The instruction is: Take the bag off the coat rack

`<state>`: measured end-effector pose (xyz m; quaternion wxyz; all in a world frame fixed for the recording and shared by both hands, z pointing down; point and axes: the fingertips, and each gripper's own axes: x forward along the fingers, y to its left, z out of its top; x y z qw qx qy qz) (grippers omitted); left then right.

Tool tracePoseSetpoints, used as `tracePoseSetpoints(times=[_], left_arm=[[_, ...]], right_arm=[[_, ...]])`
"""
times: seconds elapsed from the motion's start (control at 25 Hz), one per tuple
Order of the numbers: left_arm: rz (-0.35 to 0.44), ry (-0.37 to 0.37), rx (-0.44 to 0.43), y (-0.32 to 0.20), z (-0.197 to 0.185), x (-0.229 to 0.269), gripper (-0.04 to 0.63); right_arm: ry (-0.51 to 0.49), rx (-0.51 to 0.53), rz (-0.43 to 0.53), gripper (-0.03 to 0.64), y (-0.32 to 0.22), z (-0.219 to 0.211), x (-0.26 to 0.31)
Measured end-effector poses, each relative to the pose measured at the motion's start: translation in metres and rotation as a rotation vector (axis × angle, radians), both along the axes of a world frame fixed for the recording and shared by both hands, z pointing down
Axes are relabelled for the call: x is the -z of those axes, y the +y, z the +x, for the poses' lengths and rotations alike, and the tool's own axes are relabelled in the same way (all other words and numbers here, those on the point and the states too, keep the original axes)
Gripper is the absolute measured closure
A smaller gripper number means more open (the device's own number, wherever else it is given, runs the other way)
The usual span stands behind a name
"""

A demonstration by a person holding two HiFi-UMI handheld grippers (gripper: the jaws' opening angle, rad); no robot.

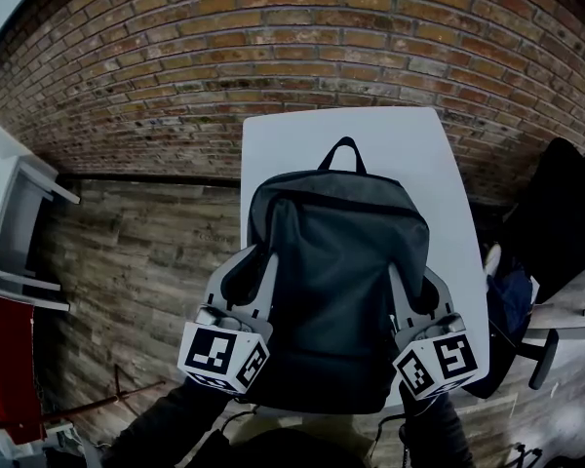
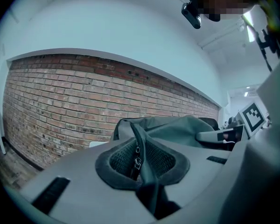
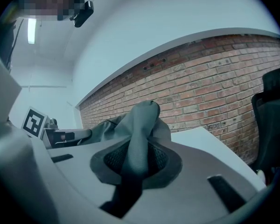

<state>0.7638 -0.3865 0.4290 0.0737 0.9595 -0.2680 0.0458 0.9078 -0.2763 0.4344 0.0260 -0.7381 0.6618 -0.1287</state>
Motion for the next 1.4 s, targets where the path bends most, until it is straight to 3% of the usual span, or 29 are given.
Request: tracePoseSetpoints(times=[1.4], left_arm=[[-0.175, -0.098, -0.010, -0.043, 0.029, -0.066, 0.523]], right_arm=[[-0.132, 0.012, -0.121, 0.575, -0.039, 0.028, -0.067]])
